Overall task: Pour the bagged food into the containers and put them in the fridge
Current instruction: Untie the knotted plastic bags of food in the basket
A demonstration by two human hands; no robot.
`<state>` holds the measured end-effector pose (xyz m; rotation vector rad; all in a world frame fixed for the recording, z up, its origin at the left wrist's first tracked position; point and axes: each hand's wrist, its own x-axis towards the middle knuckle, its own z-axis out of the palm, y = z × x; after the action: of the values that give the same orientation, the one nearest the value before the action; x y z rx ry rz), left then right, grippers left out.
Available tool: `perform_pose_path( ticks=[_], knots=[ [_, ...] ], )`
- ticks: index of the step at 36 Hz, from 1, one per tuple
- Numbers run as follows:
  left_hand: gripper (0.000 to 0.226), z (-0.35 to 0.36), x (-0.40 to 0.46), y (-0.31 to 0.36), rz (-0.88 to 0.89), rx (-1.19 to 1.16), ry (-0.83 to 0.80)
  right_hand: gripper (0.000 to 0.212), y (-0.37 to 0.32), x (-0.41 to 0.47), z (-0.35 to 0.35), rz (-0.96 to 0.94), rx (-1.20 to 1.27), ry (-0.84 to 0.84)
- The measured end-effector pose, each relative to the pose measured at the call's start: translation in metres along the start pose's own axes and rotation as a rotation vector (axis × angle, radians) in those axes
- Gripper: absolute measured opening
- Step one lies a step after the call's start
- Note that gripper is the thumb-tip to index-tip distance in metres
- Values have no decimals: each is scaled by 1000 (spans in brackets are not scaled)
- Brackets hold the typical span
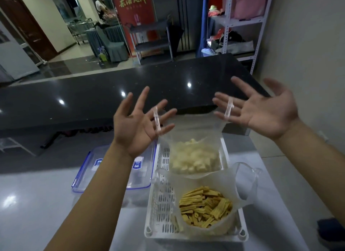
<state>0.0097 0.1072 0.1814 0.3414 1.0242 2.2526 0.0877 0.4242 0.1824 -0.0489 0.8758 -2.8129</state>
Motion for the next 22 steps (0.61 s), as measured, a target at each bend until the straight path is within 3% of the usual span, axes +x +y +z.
perform_pose_path(
  ticks=[7,11,22],
  knots=[
    [60,3,21,7,-56,246,133,71,-12,13,9,26,-108,121],
    [57,2,30,21,-10,301,125,68,-19,15,4,-47,-109,179],
    [58,11,53,21,-20,402,224,67,-17,30,-2,-76,-138,186]
  ],
)
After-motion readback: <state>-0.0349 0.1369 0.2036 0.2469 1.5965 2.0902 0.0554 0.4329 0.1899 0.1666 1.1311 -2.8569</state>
